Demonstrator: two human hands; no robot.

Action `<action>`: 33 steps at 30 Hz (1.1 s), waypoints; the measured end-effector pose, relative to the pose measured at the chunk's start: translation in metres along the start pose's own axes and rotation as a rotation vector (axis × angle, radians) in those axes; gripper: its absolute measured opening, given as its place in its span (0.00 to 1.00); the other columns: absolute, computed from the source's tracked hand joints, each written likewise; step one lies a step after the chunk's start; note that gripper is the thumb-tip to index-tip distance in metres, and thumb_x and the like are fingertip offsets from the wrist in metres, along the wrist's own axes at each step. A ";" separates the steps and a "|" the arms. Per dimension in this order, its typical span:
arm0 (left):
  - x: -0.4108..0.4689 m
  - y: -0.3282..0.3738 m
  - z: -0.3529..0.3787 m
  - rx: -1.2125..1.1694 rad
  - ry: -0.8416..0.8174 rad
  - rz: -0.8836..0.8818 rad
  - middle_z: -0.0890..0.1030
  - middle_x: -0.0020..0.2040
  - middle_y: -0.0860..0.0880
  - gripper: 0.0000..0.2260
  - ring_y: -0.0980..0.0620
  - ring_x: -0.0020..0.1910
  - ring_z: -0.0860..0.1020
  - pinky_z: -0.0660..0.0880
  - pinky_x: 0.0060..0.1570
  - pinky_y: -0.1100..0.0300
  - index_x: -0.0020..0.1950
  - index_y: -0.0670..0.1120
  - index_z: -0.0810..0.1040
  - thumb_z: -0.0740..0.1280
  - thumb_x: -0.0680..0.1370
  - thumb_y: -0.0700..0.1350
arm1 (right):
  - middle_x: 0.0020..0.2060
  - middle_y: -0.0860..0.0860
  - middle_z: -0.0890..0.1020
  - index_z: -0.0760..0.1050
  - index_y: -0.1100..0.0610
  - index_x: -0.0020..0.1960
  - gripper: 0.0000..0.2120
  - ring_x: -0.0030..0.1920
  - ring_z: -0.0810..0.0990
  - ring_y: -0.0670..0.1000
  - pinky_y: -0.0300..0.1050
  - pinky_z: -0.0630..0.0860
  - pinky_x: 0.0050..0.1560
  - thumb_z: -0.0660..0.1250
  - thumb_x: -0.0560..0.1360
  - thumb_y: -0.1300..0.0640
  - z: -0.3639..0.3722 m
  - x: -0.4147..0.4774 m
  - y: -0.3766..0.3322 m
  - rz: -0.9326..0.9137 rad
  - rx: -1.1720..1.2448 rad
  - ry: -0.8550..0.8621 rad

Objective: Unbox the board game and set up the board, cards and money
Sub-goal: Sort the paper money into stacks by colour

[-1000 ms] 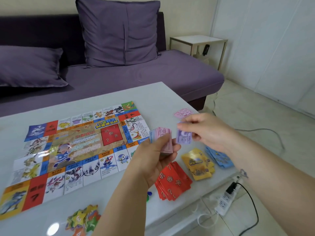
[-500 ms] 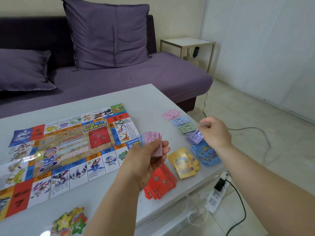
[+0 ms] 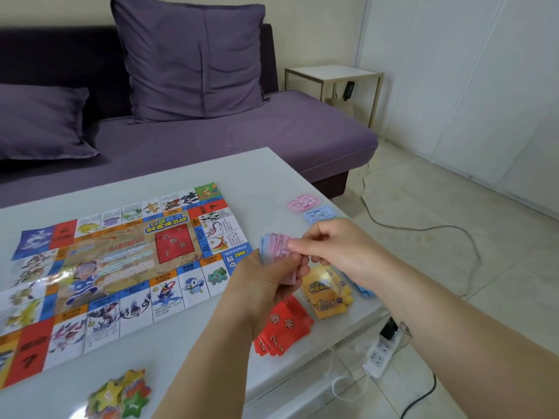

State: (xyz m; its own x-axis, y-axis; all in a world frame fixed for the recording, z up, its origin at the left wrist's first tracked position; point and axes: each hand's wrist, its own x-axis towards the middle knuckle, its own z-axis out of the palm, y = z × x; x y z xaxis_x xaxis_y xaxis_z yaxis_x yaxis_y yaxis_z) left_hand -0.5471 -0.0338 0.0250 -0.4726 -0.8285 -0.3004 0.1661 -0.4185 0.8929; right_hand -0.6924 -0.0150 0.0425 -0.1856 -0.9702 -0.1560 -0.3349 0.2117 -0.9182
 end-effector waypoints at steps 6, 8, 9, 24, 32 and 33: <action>-0.004 0.007 -0.001 -0.137 -0.004 -0.044 0.84 0.42 0.40 0.09 0.50 0.41 0.83 0.80 0.35 0.63 0.53 0.38 0.78 0.60 0.80 0.41 | 0.30 0.44 0.80 0.81 0.54 0.40 0.06 0.32 0.75 0.38 0.30 0.71 0.35 0.73 0.71 0.52 -0.002 0.004 0.002 -0.043 -0.015 0.039; -0.003 0.007 -0.004 -0.091 0.054 -0.031 0.84 0.41 0.41 0.07 0.50 0.40 0.83 0.79 0.33 0.63 0.51 0.39 0.78 0.61 0.80 0.40 | 0.32 0.44 0.81 0.81 0.52 0.42 0.03 0.33 0.76 0.39 0.32 0.72 0.37 0.72 0.72 0.53 -0.003 0.003 0.001 -0.036 -0.043 0.011; -0.002 0.007 -0.006 -0.055 0.087 -0.017 0.84 0.39 0.43 0.06 0.50 0.38 0.82 0.79 0.33 0.63 0.49 0.39 0.78 0.62 0.79 0.39 | 0.32 0.43 0.81 0.81 0.52 0.42 0.03 0.33 0.77 0.39 0.32 0.72 0.38 0.71 0.73 0.54 -0.005 0.003 0.001 -0.029 -0.053 -0.003; 0.000 0.002 -0.017 0.119 0.243 0.012 0.83 0.37 0.42 0.01 0.45 0.39 0.81 0.80 0.46 0.52 0.44 0.41 0.78 0.68 0.76 0.38 | 0.46 0.58 0.84 0.81 0.58 0.47 0.03 0.44 0.82 0.52 0.43 0.81 0.48 0.69 0.74 0.60 0.015 0.006 0.002 0.085 0.147 -0.103; -0.001 0.005 -0.022 0.029 0.268 -0.023 0.82 0.32 0.45 0.01 0.51 0.33 0.80 0.81 0.41 0.55 0.44 0.41 0.76 0.67 0.76 0.37 | 0.44 0.56 0.85 0.81 0.58 0.48 0.06 0.48 0.84 0.54 0.48 0.80 0.53 0.67 0.75 0.64 0.003 0.007 -0.004 0.038 0.217 -0.123; -0.002 0.004 -0.023 0.045 0.265 -0.018 0.82 0.31 0.46 0.02 0.51 0.32 0.80 0.80 0.43 0.54 0.44 0.40 0.77 0.68 0.75 0.37 | 0.44 0.56 0.85 0.81 0.58 0.49 0.06 0.48 0.84 0.54 0.49 0.80 0.54 0.67 0.74 0.65 0.002 0.007 -0.005 0.042 0.238 -0.145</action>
State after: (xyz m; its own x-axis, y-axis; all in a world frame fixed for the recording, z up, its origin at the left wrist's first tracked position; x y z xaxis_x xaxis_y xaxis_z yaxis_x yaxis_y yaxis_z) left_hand -0.5258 -0.0429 0.0216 -0.2310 -0.8920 -0.3885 0.1186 -0.4221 0.8988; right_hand -0.6903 -0.0233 0.0456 -0.0545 -0.9716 -0.2301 -0.0998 0.2346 -0.9669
